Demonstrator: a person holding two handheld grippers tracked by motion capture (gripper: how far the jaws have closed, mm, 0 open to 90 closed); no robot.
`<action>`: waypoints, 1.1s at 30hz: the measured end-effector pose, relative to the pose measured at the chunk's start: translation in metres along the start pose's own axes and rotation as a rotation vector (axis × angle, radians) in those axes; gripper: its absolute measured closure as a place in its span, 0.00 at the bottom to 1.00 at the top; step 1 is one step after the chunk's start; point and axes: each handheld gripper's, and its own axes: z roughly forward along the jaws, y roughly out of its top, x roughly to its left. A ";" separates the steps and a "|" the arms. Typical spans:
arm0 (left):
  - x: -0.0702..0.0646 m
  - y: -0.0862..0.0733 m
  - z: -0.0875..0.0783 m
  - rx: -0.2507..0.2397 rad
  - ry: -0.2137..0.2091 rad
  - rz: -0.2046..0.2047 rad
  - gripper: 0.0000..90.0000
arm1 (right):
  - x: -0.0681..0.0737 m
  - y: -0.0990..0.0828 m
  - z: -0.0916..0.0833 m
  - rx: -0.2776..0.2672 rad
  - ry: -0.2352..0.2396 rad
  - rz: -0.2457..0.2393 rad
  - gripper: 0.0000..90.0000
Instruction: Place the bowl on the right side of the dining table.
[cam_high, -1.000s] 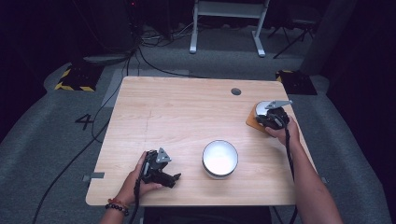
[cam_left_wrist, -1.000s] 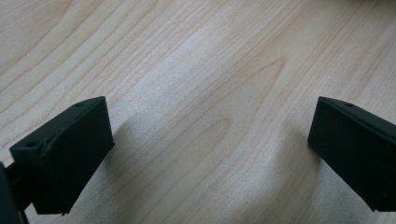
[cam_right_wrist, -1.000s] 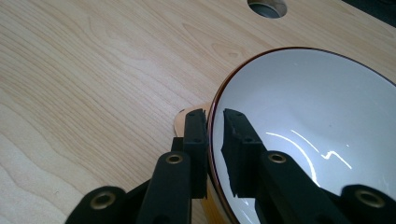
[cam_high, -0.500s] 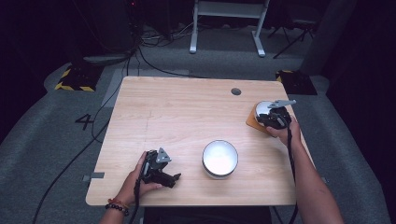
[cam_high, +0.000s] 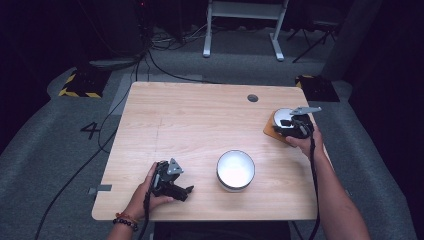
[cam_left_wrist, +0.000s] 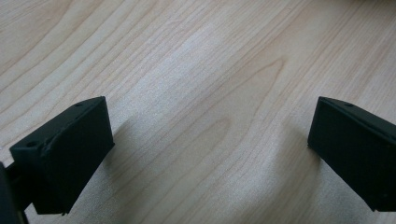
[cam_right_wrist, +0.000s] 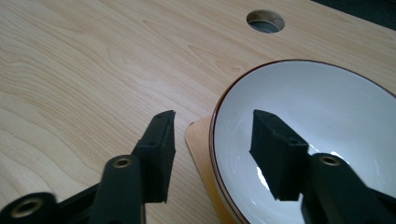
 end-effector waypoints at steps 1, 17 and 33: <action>0.000 0.000 0.000 0.000 0.000 0.000 0.00 | 0.000 0.000 0.000 0.000 0.000 0.000 0.55; 0.000 0.000 0.000 0.000 0.000 0.000 0.00 | 0.006 0.002 -0.004 0.018 -0.007 0.027 0.22; 0.000 0.000 0.000 0.001 -0.004 -0.005 0.00 | 0.025 0.008 -0.022 -0.027 0.006 -0.004 0.23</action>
